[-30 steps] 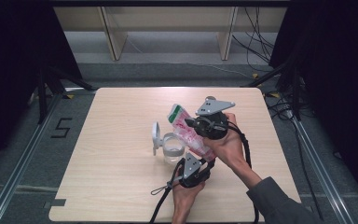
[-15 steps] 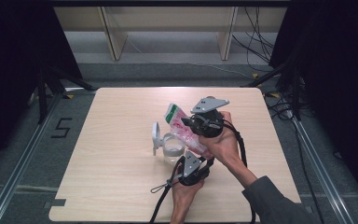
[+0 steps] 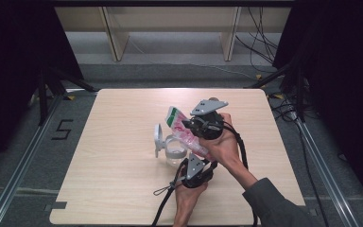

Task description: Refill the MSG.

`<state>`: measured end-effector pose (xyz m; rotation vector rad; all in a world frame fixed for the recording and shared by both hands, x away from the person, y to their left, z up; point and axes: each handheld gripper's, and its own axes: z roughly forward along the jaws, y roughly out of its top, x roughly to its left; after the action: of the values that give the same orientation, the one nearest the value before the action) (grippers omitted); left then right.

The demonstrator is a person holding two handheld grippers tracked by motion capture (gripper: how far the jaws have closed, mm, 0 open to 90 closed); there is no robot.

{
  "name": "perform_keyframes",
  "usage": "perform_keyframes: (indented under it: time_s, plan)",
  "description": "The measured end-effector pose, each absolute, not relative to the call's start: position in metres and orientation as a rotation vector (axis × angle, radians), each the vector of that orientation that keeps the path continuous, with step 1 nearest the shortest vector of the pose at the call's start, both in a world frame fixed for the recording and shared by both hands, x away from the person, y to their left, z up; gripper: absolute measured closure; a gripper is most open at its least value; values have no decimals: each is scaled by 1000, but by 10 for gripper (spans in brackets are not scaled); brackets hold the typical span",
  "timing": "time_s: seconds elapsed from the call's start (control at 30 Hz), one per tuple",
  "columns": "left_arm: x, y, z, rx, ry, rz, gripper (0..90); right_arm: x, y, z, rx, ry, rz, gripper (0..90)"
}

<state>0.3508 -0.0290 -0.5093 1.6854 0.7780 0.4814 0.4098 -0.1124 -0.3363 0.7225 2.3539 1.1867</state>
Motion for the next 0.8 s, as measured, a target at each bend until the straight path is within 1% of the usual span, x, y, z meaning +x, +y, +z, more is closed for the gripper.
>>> perform_keyframes:
  time_s: [0.03,0.17,0.2,0.37,0.8]
  plan:
    - [350,-31,-510,1648,793,469,722,410,-111,-337,734,2349,1191,900]
    - [351,-30,-510,1684,774,477,723,409,-109,-337,748,2355,1181,900]
    - [350,-32,-510,1650,789,465,724,409,-109,-337,751,2370,1176,900]
    - [351,-29,-510,1685,772,472,724,409,-107,-339,740,2357,1178,900]
    - [351,-31,-511,1650,780,479,725,410,-101,-341,702,2374,1160,900]
